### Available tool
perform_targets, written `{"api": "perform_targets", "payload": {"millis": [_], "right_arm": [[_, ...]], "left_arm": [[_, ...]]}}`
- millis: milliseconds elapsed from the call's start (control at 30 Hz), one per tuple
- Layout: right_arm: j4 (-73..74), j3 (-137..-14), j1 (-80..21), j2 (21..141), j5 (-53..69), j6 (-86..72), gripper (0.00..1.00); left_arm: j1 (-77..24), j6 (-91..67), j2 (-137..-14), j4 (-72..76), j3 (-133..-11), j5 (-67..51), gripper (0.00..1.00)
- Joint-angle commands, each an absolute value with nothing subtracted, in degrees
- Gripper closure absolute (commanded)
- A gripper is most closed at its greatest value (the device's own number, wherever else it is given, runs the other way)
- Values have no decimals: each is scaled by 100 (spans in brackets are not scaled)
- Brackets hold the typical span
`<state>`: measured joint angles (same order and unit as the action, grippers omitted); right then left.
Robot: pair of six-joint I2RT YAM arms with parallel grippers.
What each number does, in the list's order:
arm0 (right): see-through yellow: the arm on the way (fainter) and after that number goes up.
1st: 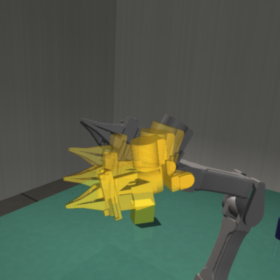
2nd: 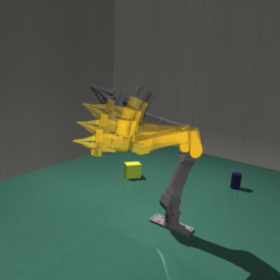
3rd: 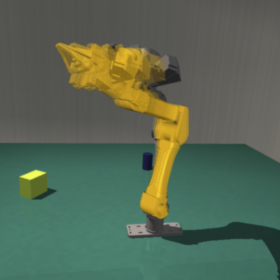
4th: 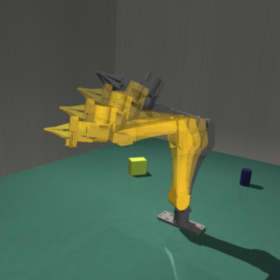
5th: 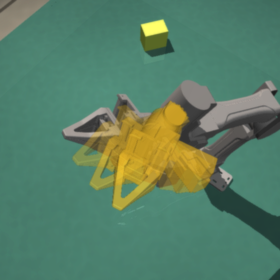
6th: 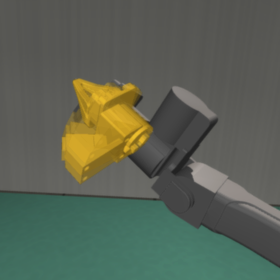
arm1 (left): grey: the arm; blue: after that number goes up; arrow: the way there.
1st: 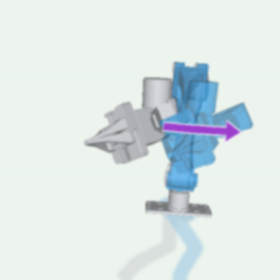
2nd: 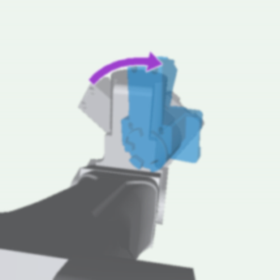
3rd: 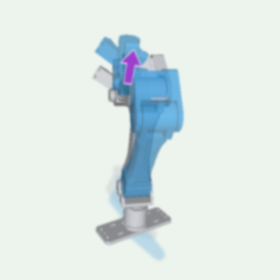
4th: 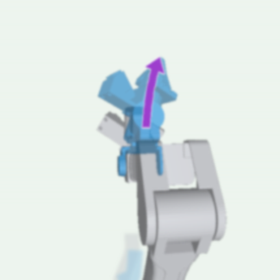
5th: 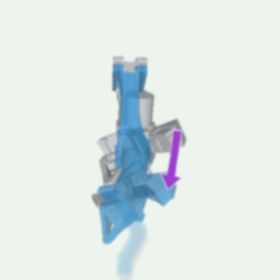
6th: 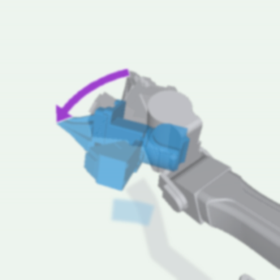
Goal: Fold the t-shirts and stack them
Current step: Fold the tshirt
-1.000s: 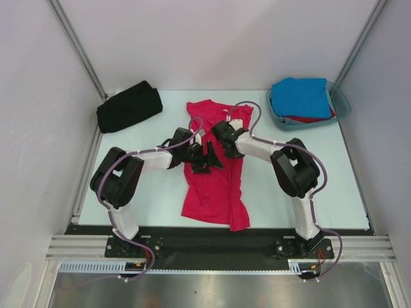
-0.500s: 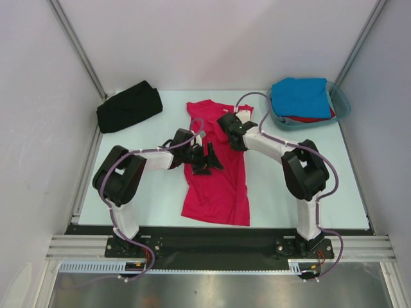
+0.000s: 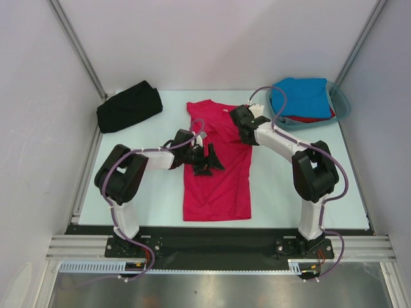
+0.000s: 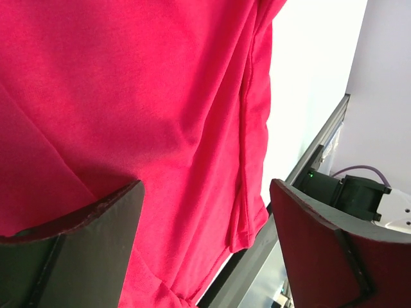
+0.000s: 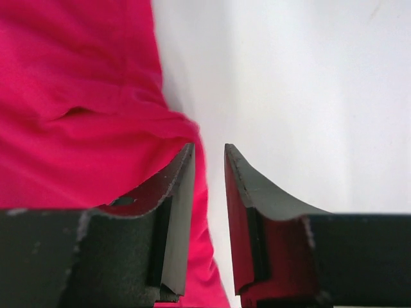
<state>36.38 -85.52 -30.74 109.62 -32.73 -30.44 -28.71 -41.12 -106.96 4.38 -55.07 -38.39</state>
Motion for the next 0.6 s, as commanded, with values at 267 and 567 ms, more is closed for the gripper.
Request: {"api": "perform_targets", "payload": {"millis": [267, 567], "right_arm": [[3945, -7998, -3400, 10495, -3612, -3427, 70], [4841, -7225, -4797, 9546, -3437, -4375, 69]], "left_arm": [[-2892, -4140, -10732, 501, -5449, -3938, 14], [-2900, -4069, -10346, 255, -5379, -3464, 14]]}}
